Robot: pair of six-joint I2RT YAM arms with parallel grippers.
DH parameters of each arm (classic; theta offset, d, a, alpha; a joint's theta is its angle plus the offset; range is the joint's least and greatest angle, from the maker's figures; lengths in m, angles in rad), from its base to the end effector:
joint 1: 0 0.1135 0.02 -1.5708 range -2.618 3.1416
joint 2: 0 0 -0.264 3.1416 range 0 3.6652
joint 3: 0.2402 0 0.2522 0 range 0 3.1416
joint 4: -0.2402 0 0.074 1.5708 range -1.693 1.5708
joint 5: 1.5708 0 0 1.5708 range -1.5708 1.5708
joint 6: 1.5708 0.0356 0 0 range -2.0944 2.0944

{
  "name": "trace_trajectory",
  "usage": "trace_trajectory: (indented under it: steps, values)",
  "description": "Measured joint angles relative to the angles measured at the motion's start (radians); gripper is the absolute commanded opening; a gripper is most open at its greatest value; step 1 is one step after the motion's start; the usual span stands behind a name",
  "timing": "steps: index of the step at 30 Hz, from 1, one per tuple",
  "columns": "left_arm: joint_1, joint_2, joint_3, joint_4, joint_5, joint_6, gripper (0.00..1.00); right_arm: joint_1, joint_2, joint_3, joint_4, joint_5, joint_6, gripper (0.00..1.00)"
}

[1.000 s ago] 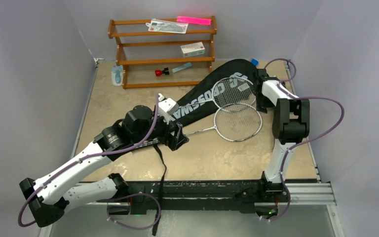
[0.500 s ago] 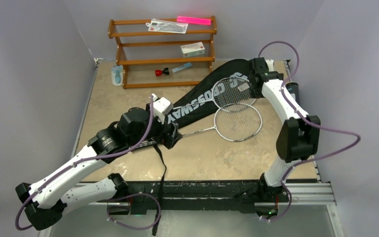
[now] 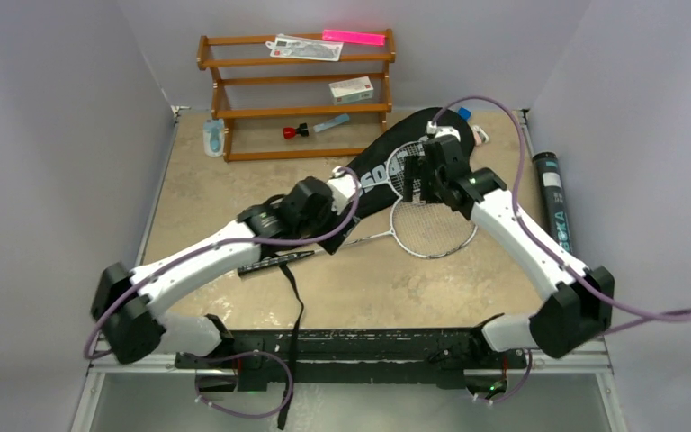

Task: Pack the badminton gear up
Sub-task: Pick up the racket from the racket bag.

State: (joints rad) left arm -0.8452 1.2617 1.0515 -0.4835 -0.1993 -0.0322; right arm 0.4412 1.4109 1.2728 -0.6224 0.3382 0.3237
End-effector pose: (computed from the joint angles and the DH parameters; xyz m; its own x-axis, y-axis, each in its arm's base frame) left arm 0.1881 -0.2014 0.3029 -0.4444 0.4535 -0.7726 0.6183 0.7793 0.1018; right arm 0.2825 0.1203 0.3257 -0.6499 0.0249 -0.7596 0.0224 0.9997 0.0136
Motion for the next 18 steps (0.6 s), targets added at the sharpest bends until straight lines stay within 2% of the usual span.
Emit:
trace_trajectory:
  steps: [6,14,18]
  values:
    - [0.025,0.267,0.087,-0.002,0.064,0.029,0.83,0.053,-0.173,-0.2,0.226,-0.127,0.148,0.99]
    - [0.04,0.38,0.087,-0.019,0.153,0.026,0.56,0.104,-0.036,-0.222,0.394,-0.175,0.215,0.99]
    - [0.057,0.448,0.101,-0.019,0.196,0.024,0.54,0.102,-0.024,-0.247,0.42,-0.165,0.216,0.98]
